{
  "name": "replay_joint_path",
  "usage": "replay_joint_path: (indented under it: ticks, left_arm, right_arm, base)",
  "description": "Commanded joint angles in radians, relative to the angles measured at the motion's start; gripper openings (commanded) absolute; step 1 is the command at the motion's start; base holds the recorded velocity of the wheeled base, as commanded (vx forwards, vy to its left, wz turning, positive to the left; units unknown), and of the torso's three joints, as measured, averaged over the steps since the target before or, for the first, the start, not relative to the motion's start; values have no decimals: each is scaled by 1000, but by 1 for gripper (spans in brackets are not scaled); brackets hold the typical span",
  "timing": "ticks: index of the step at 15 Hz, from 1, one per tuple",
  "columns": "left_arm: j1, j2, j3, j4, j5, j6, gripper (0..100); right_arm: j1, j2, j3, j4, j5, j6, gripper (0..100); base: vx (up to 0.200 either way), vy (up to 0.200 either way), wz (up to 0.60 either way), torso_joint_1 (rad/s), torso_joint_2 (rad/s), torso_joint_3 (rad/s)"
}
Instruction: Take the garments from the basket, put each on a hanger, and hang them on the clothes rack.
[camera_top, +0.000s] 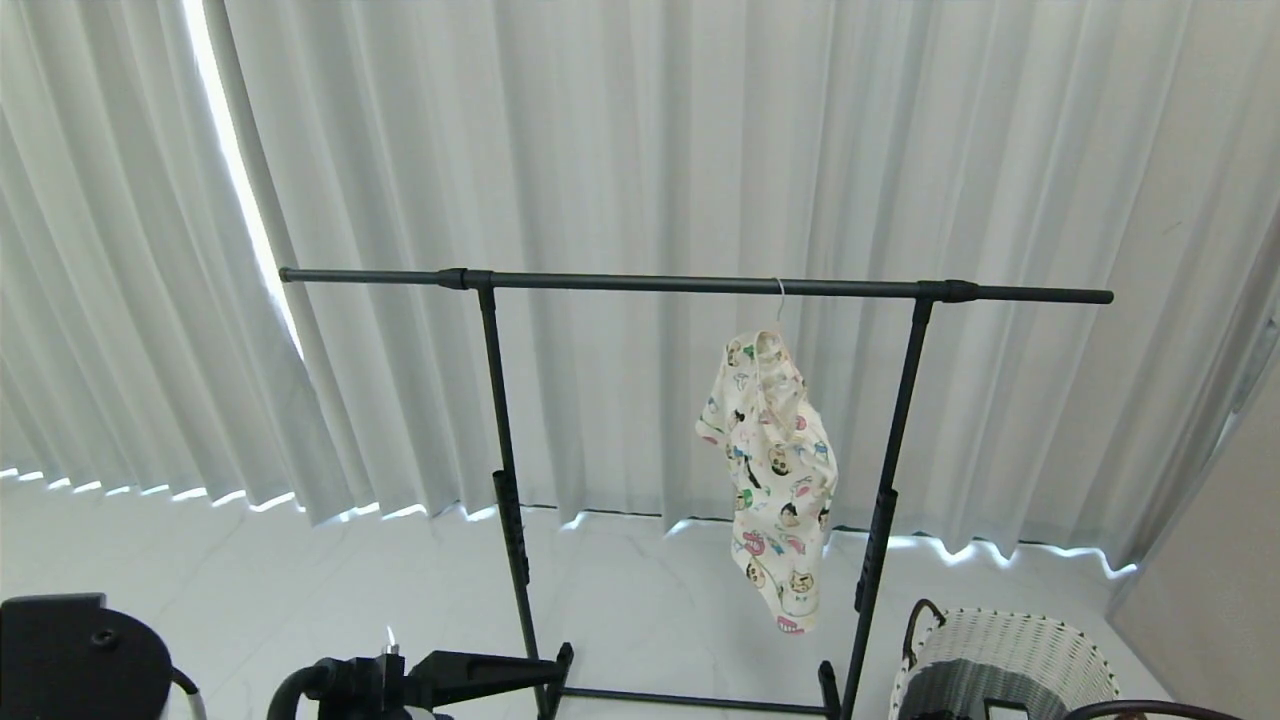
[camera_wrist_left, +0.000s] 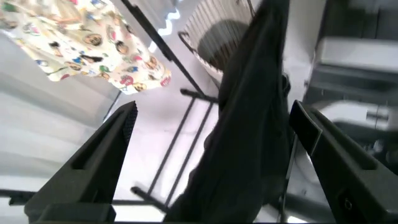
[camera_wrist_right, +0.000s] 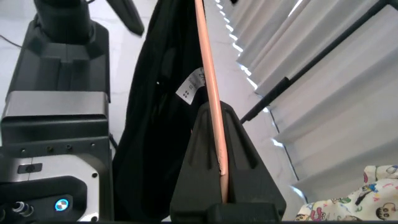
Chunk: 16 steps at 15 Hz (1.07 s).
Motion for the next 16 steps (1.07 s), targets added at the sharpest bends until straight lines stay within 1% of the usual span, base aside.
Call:
replay_joint_path:
  ticks: [1, 2, 4, 5, 12, 13, 16]
  left_arm:
    - [4, 47, 9, -5, -1, 15, 100]
    - [17, 54, 11, -15, -1, 23, 100]
    - [46, 62, 11, -20, -1, 72, 100]
    - [49, 62, 11, -20, -1, 87, 0]
    - [49, 56, 15, -20, -1, 89, 0]
    - [49, 56, 15, -20, -1, 89, 0]
    - [50, 56, 20, -20, 0, 83, 0]
  right_arm:
    - [15, 2, -2, 0, 0, -1, 0]
    - [20, 2, 0, 0, 0, -1, 0]
    - [33, 1, 1, 0, -3, -1, 0]
    - [37, 1, 1, 0, -3, -1, 0]
    - [37, -1, 1, 0, -6, -1, 0]
    - [37, -3, 1, 0, -6, -1, 100]
    - [35, -10, 6, 0, -9, -1, 100]
  base:
    - [0, 0, 0, 0, 0, 0]
    - [0, 0, 0, 0, 0, 0]
    - [0, 0, 0, 0, 0, 0]
    - [0, 0, 0, 0, 0, 0]
    - [0, 0, 0, 0, 0, 0]
    - [0, 0, 0, 0, 0, 0]
    - [0, 0, 0, 0, 0, 0]
